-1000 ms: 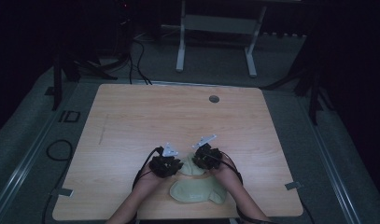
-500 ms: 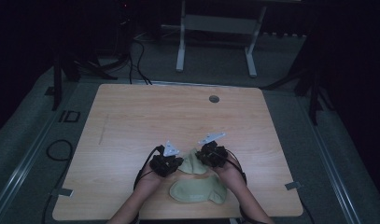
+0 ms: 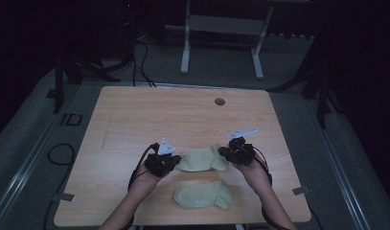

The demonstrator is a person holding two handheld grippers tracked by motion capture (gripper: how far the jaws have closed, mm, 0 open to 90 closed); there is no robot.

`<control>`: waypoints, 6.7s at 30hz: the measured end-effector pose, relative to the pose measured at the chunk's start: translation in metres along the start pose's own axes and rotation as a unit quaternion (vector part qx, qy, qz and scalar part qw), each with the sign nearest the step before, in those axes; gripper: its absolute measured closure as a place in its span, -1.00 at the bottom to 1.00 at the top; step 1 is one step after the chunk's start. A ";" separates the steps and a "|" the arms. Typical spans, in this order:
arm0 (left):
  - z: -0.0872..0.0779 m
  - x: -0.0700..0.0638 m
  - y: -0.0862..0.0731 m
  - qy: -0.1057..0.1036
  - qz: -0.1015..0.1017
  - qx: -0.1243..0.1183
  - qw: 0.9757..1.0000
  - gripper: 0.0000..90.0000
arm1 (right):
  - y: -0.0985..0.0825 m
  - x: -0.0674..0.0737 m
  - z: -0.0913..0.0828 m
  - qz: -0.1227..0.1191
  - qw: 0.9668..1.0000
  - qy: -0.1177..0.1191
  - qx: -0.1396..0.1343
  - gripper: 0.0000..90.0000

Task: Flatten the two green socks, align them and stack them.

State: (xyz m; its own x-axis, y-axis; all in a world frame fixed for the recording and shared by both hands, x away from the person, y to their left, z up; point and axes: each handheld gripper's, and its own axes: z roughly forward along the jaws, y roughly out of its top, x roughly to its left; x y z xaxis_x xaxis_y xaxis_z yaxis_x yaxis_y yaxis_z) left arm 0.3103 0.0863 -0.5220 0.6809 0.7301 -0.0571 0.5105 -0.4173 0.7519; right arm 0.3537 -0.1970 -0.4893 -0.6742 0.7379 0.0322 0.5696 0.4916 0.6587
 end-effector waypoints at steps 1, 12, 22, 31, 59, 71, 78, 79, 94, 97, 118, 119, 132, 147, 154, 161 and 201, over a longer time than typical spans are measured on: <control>0.002 0.000 -0.001 0.002 0.002 0.002 1.000 0.94 | -0.002 -0.003 0.002 0.003 1.000 -0.002 0.003 0.85; 0.036 0.003 -0.015 -0.011 -0.011 0.034 0.999 0.94 | -0.023 -0.020 0.036 0.025 0.998 0.000 0.052 0.83; 0.032 0.003 -0.014 -0.008 -0.017 0.005 1.000 0.46 | -0.028 -0.030 0.030 0.043 0.998 -0.015 0.050 0.39; 0.031 -0.019 -0.003 -0.026 0.016 -0.004 1.000 0.69 | -0.027 -0.008 0.019 0.022 0.999 0.005 0.038 0.38; 0.054 -0.013 -0.005 -0.023 0.018 0.052 0.998 0.60 | -0.055 -0.010 0.028 -0.047 0.997 0.003 0.060 0.17; 0.016 -0.025 -0.003 -0.035 0.014 0.031 0.999 0.13 | -0.044 0.010 -0.004 -0.051 0.998 0.040 0.026 0.16; -0.009 -0.036 -0.019 -0.044 0.007 0.032 0.999 0.02 | -0.055 0.024 -0.014 -0.052 0.997 0.055 0.030 0.12; -0.010 -0.037 -0.022 -0.042 0.007 0.034 0.999 0.02 | -0.058 0.025 -0.015 -0.051 0.997 0.056 0.031 0.12; -0.029 -0.046 -0.055 -0.056 -0.008 0.054 0.997 -0.02 | -0.096 0.030 -0.028 -0.033 0.998 0.044 0.036 0.12; -0.030 -0.048 -0.061 -0.057 -0.020 0.054 0.997 -0.02 | -0.101 0.033 -0.027 -0.033 0.998 0.046 0.039 0.12; -0.016 -0.058 -0.070 -0.057 -0.014 0.070 0.996 0.94 | -0.110 0.049 -0.016 -0.067 0.995 0.033 0.062 0.79; -0.016 -0.058 -0.070 -0.058 -0.013 0.071 0.996 0.96 | -0.110 0.050 -0.016 -0.070 0.995 0.029 0.061 0.81; -0.032 -0.056 -0.060 -0.063 -0.024 0.042 0.997 0.97 | -0.094 0.053 -0.042 -0.059 0.997 0.041 0.016 0.84; -0.043 -0.042 -0.020 -0.037 -0.026 0.015 0.999 0.97 | -0.060 0.044 -0.065 -0.070 0.997 0.022 -0.025 0.85; -0.037 -0.032 0.003 -0.018 -0.020 0.013 1.000 0.97 | -0.039 0.026 -0.064 -0.058 0.998 0.005 -0.031 0.84; -0.025 -0.024 0.010 -0.009 -0.036 0.009 0.999 0.97 | -0.027 0.011 -0.054 -0.042 0.999 -0.005 -0.023 0.84; 0.034 -0.009 -0.017 -0.002 -0.082 0.060 0.995 0.91 | -0.052 -0.024 0.025 0.009 0.998 -0.009 0.058 0.73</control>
State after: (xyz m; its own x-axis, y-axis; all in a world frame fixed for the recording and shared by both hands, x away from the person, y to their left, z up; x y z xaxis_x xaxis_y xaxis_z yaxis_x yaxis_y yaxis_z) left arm 0.3131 0.0680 -0.5567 0.5856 0.7914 -0.1754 0.6735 -0.3546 0.6486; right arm 0.3520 -0.2282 -0.5433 -0.6549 0.7552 0.0294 0.6337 0.5275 0.5659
